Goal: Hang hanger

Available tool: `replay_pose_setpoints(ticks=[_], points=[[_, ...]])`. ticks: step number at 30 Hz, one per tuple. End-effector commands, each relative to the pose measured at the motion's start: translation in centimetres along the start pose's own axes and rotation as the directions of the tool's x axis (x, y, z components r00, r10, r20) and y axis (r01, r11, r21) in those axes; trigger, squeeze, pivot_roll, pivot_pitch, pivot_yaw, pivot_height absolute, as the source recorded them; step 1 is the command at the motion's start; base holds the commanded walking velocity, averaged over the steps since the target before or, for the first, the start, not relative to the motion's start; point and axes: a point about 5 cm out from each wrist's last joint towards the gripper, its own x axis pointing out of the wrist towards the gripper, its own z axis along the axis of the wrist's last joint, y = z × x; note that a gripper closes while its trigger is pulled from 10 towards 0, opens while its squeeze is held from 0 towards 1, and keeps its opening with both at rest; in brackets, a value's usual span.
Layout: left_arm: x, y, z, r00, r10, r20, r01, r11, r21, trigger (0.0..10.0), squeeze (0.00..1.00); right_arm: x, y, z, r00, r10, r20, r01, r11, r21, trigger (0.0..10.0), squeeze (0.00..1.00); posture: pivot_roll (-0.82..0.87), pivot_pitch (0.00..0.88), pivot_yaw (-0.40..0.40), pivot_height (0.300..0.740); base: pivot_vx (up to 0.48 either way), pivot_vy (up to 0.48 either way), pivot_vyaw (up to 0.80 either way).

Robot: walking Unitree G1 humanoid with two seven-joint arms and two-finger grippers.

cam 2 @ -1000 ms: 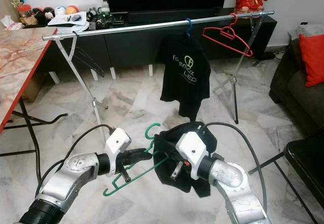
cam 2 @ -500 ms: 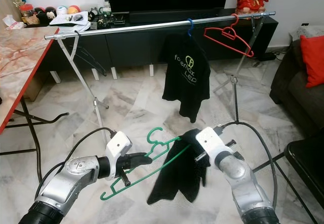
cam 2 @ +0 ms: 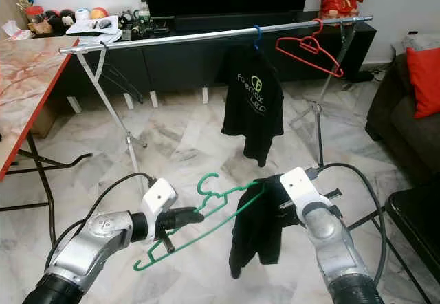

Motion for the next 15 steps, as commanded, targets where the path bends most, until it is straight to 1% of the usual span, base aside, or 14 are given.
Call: replay_pose_setpoints(ticks=[1, 6, 9, 10, 11, 12, 13, 15], points=[[-0.2, -0.8, 1.1, 0.996, -0.072, 0.044, 0.072, 0.997, 0.009, 10.0, 0.00, 0.2, -0.2, 0.4, 1.000, -0.009, 0.007, 0.009, 1.000, 0.014, 10.0, 0.00, -0.04, 0.093, 0.027, 0.740, 0.000, 0.000, 0.00], [-0.4, -0.7, 1.4, 0.995, -0.087, 0.053, 0.087, 0.996, 0.005, 10.0, 0.00, 0.3, 0.8, 1.2, 0.997, 0.051, 0.055, -0.052, 0.999, 0.015, 10.0, 0.00, -0.04, 0.091, 0.028, 0.740, 0.000, 0.000, 0.00], [-0.4, -0.7, 1.4, 0.995, -0.088, 0.054, 0.088, 0.996, 0.010, 10.0, 0.00, 0.1, 1.8, 2.3, 0.986, 0.126, 0.113, -0.136, 0.986, 0.093, 10.0, 0.00, -0.04, 0.091, 0.029, 0.740, 0.000, 0.000, 0.00], [-0.4, -0.6, 1.4, 0.995, -0.080, 0.056, 0.080, 0.997, 0.010, 10.0, 0.00, -0.2, 2.8, 3.3, 0.961, 0.216, 0.172, -0.244, 0.957, 0.159, 10.0, 0.00, -0.04, 0.091, 0.029, 0.740, 0.000, 0.000, 0.00], [-0.4, -0.6, 1.4, 0.995, -0.078, 0.056, 0.078, 0.997, 0.010, 10.0, 0.00, -0.4, 3.0, 3.6, 0.954, 0.236, 0.186, -0.268, 0.948, 0.172, 10.0, 0.00, -0.04, 0.091, 0.029, 0.740, 0.000, 0.000, 0.00], [-0.4, -0.6, 1.5, 0.995, -0.074, 0.063, 0.074, 0.997, 0.009, 10.0, 0.00, -0.7, 3.5, 4.2, 0.929, 0.290, 0.230, -0.334, 0.925, 0.182, 10.0, 0.00, -0.04, 0.089, 0.028, 0.740, 0.000, 0.000, 0.00], [-0.3, -0.5, 1.6, 0.995, -0.063, 0.071, 0.063, 0.998, 0.008, 10.0, 0.00, -1.4, 4.2, 5.0, 0.889, 0.357, 0.286, -0.416, 0.892, 0.177, 10.0, 0.00, -0.04, 0.090, 0.028, 0.740, 0.000, 0.000, 0.00], [-0.2, -0.4, 1.8, 0.996, -0.045, 0.073, 0.044, 0.999, 0.011, 10.0, 0.00, -2.0, 4.6, 5.5, 0.851, 0.416, 0.319, -0.481, 0.862, 0.160, 10.0, 0.00, -0.04, 0.088, 0.028, 0.740, 0.000, 0.000, 0.00]])
